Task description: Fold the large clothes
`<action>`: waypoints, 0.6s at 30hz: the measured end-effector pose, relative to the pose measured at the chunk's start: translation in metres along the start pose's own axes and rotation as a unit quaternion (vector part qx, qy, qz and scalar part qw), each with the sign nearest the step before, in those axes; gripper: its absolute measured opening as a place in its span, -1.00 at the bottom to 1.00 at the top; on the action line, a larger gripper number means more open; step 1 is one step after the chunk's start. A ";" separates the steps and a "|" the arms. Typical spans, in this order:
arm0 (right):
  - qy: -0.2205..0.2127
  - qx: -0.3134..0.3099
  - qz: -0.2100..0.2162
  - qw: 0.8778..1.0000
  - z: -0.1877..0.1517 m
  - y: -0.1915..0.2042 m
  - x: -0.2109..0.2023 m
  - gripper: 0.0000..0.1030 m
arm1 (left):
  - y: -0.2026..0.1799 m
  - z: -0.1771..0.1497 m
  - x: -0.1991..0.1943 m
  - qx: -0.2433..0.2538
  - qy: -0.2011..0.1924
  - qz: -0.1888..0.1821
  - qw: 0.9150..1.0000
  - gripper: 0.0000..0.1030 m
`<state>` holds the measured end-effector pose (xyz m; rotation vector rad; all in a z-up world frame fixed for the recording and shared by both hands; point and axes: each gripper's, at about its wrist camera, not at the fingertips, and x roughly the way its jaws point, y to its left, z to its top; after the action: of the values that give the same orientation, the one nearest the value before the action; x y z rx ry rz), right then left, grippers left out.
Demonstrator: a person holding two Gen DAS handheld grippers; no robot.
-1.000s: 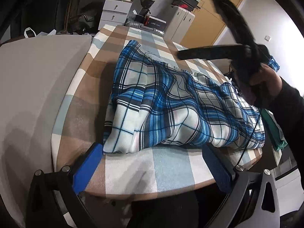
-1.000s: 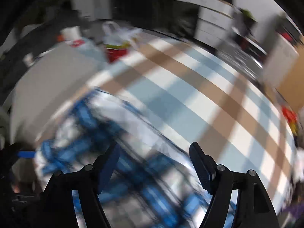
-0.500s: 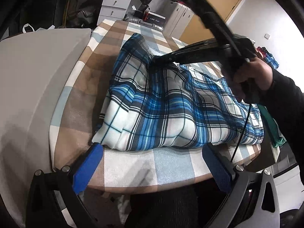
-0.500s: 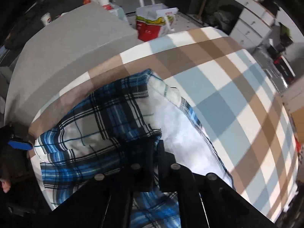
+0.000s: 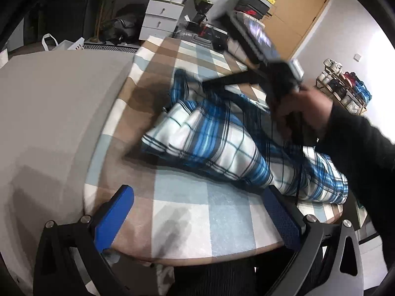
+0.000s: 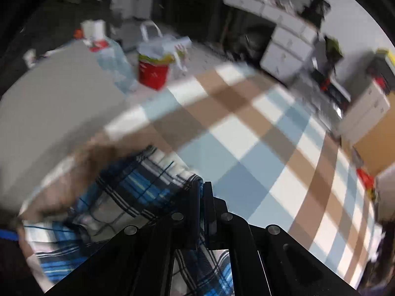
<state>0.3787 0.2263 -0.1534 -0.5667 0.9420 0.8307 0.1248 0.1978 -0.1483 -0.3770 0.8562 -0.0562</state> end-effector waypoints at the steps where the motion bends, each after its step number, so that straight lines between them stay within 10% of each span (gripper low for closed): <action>1: 0.011 0.010 0.013 1.000 -0.002 -0.002 0.007 -0.91 | 0.000 0.003 -0.003 0.000 -0.001 0.003 1.000 0.98; 4: -0.002 0.029 0.036 0.999 -0.011 -0.010 -0.008 -0.63 | -0.003 0.016 -0.011 0.015 0.002 0.019 1.000 0.98; 6: -0.042 0.057 0.047 0.996 -0.025 -0.021 -0.038 0.19 | -0.006 0.034 -0.019 0.034 -0.011 0.044 0.998 0.98; 12: -0.194 0.153 0.036 0.968 -0.128 -0.055 -0.159 0.69 | -0.024 0.101 0.014 0.117 0.025 0.094 0.988 0.98; 18: -0.193 0.212 -0.031 0.957 -0.241 -0.077 -0.197 0.77 | -0.006 0.142 0.117 0.105 0.164 0.067 0.979 0.95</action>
<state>0.2635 -0.0665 -0.0933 -0.0539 0.7073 0.6252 0.3080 0.2117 -0.1466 -0.1106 1.1878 -0.0853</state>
